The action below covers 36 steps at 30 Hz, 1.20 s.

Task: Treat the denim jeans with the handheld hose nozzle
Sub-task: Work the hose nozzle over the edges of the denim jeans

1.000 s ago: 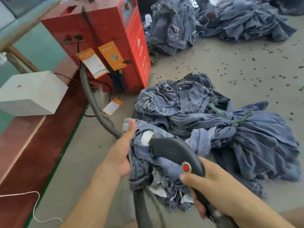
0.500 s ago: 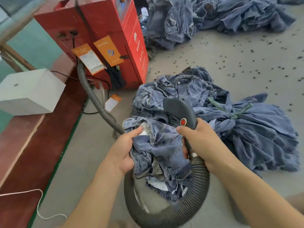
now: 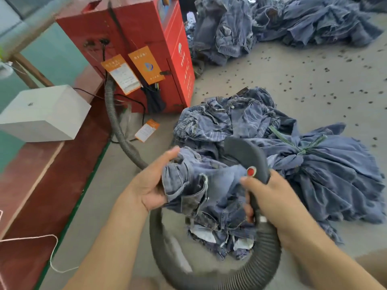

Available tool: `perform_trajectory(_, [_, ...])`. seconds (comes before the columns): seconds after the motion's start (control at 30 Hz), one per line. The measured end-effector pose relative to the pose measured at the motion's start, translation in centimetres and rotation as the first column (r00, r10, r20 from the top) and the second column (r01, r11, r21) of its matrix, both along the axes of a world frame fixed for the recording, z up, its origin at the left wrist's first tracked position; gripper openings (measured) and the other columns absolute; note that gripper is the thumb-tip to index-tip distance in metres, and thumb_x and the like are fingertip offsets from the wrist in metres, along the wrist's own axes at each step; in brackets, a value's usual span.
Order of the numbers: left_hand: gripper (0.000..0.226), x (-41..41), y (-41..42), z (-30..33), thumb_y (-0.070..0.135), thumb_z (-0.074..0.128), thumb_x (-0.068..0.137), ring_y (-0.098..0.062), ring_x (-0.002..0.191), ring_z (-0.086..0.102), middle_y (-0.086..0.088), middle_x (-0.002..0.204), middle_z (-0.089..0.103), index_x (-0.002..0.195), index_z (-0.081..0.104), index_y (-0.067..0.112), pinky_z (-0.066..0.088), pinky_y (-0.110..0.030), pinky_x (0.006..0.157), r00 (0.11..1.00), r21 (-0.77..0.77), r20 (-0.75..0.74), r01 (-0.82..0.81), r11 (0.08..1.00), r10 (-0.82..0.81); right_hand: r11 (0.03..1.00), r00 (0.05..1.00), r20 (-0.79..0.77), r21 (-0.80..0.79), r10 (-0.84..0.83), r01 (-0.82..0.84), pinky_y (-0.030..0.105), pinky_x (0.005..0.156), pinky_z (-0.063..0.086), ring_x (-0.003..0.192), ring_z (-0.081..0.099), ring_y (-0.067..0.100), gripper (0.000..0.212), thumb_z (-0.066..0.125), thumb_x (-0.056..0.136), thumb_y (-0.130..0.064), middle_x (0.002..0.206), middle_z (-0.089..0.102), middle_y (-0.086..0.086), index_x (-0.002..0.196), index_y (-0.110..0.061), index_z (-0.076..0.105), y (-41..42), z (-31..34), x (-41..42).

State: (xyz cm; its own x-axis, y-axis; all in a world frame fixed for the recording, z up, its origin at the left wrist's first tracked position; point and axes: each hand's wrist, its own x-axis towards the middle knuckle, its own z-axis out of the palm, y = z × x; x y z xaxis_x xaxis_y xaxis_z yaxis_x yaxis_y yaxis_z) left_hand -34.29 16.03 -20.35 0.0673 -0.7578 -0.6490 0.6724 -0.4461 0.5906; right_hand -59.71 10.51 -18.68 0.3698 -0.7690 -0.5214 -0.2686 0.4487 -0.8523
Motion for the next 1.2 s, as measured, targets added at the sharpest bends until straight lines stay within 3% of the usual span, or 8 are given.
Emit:
perform_trajectory(0.1, [0.039,-0.3,0.2,-0.2,0.022,0.058,0.096,-0.033,0.126,0.063,-0.019,0.141,0.061,0.124,0.071,0.0,0.046,-0.046,0.114,0.998,-0.018,0.06,-0.011,1.0,0.012,0.999,1.0,0.027,-0.05,-0.003,0.004,0.039,0.046,0.05,0.045,0.052,0.029,0.016,0.064,0.1,-0.021,0.062,0.057,0.018,0.1,-0.011,0.051,-0.6,1.5,-1.5])
perform_trajectory(0.23, [0.052,-0.9,0.1,0.2,0.034,0.035,0.109,-0.036,0.124,0.065,-0.023,0.138,0.063,0.142,0.055,-0.001,0.06,-0.047,0.092,0.998,-0.125,-0.01,-0.056,0.991,0.056,0.928,0.936,-0.144,-0.148,0.323,-0.343,0.033,0.049,0.049,0.045,0.06,0.028,0.02,0.066,0.091,-0.045,0.056,0.063,0.011,0.081,-0.039,0.05,1.7,3.8,-2.2])
perform_trajectory(0.47, [0.064,-2.0,-0.1,0.9,0.048,0.036,0.101,-0.035,0.127,0.064,-0.02,0.139,0.063,0.137,0.064,0.003,0.056,-0.05,0.1,0.996,-0.232,-0.088,-0.028,0.972,0.008,0.868,0.898,-0.349,-0.317,0.267,-0.382,0.037,0.055,0.052,0.047,0.06,0.014,0.022,0.063,0.098,-0.044,0.054,0.063,0.0,0.094,-0.028,0.048,2.2,3.5,1.3])
perform_trajectory(0.67, [0.082,-1.9,-0.4,-0.2,0.065,0.021,0.105,-0.036,0.139,0.053,-0.023,0.146,0.057,0.141,0.059,0.001,0.031,-0.052,0.122,0.998,-0.223,-0.046,-0.047,0.974,0.038,0.869,0.869,-0.426,-0.294,0.253,-0.398,0.013,0.051,0.043,0.061,0.064,0.002,0.028,0.063,0.085,-0.059,0.076,0.066,-0.03,0.095,-0.05,0.039,4.5,4.1,0.3])
perform_trajectory(0.8, [0.094,-2.5,-0.2,-1.2,0.071,0.013,0.102,-0.038,0.142,0.048,-0.026,0.147,0.055,0.137,0.063,0.0,0.03,-0.052,0.123,0.994,-0.27,-0.104,-0.047,0.962,0.019,0.821,0.826,-0.442,-0.28,0.351,-0.498,0.022,0.054,0.048,0.058,0.063,0.01,0.024,0.064,0.093,-0.053,0.068,0.066,-0.003,0.096,-0.039,0.044,3.4,4.9,1.6])
perform_trajectory(0.93, [0.107,-3.4,0.6,-0.7,0.087,0.012,0.09,-0.041,0.148,0.039,-0.024,0.158,0.042,0.156,0.042,0.007,0.03,-0.056,0.123,0.969,-0.37,-0.18,0.095,0.924,-0.171,0.871,0.924,-0.344,-0.389,0.164,-0.299,0.048,0.057,0.057,0.049,0.063,0.024,0.022,0.065,0.097,-0.043,0.061,0.067,0.006,0.096,-0.029,0.048,0.1,6.0,1.7])
perform_trajectory(1.07, [0.115,-3.4,0.3,-0.8,0.095,0.011,0.081,-0.037,0.15,0.037,-0.018,0.159,0.043,0.156,0.044,0.014,0.016,-0.056,0.127,0.972,-0.375,-0.146,0.119,0.919,-0.186,0.813,0.852,-0.459,-0.378,0.25,-0.442,0.018,0.048,0.05,0.049,0.063,0.005,0.022,0.062,0.088,-0.056,0.066,0.069,-0.018,0.089,-0.042,0.046,0.8,6.7,-0.2])
perform_trajectory(1.2, [0.121,-3.7,0.1,-1.1,0.099,0.014,0.077,-0.037,0.15,0.036,-0.019,0.159,0.044,0.156,0.043,0.012,0.011,-0.057,0.128,0.964,-0.36,-0.202,0.091,0.928,-0.172,0.794,0.805,-0.478,-0.302,0.352,-0.527,0.029,0.05,0.05,0.05,0.064,0.013,0.023,0.065,0.093,-0.051,0.063,0.068,-0.002,0.094,-0.034,0.049,0.9,6.0,0.9])
